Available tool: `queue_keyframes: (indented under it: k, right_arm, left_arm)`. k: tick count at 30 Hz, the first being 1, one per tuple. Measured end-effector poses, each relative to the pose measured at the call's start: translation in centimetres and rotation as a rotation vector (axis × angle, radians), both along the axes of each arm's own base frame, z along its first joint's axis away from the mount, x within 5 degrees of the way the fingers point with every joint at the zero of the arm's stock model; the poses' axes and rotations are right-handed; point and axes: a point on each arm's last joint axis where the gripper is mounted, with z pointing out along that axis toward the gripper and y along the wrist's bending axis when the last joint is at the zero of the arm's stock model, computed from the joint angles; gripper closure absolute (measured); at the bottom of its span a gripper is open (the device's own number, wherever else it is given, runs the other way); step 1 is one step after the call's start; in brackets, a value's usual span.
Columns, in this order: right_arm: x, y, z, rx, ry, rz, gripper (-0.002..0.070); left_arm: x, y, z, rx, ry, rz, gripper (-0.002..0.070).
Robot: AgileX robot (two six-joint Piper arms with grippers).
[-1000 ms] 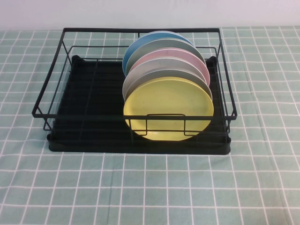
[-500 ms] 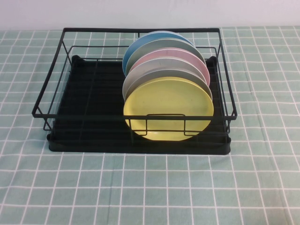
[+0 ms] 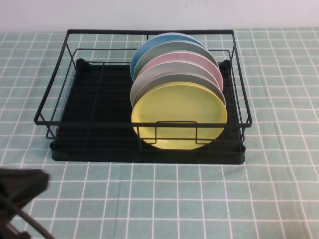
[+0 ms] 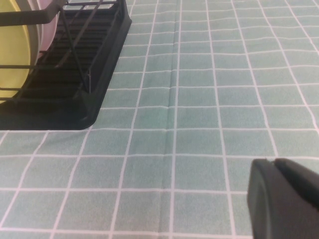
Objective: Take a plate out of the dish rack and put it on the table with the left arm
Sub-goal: Grasp the plate from the shelf
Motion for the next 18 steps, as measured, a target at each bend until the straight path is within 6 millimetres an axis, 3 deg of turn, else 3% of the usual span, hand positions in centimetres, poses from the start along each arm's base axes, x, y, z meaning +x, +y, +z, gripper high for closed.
queue_keyframes:
  k: [3,6,13,16,18]
  right_arm:
    - [0.0,0.0,0.0,0.000,0.000,0.000,0.0694]
    - [0.0,0.0,0.0,0.000,0.000,0.000,0.0694]
    - [0.0,0.0,0.0,0.000,0.000,0.000,0.0694]
    - [0.0,0.0,0.0,0.000,0.000,0.000,0.0694]
    - [0.0,0.0,0.0,0.000,0.000,0.000,0.0694]
  left_arm:
    - [1.5,-2.2,1.4,0.122,0.004,-0.301,0.0679]
    - [3.4,-4.4,2.3,0.135,-0.053,-0.536,0.0679]
    - [10.7,-7.5,2.2,0.035,-0.099,-0.473,0.0662]
    - [13.6,-8.7,1.2,0.050,-0.091,-0.502,0.0563]
    - [15.1,-9.5,0.7,0.061,-0.098,-0.549,0.0449]
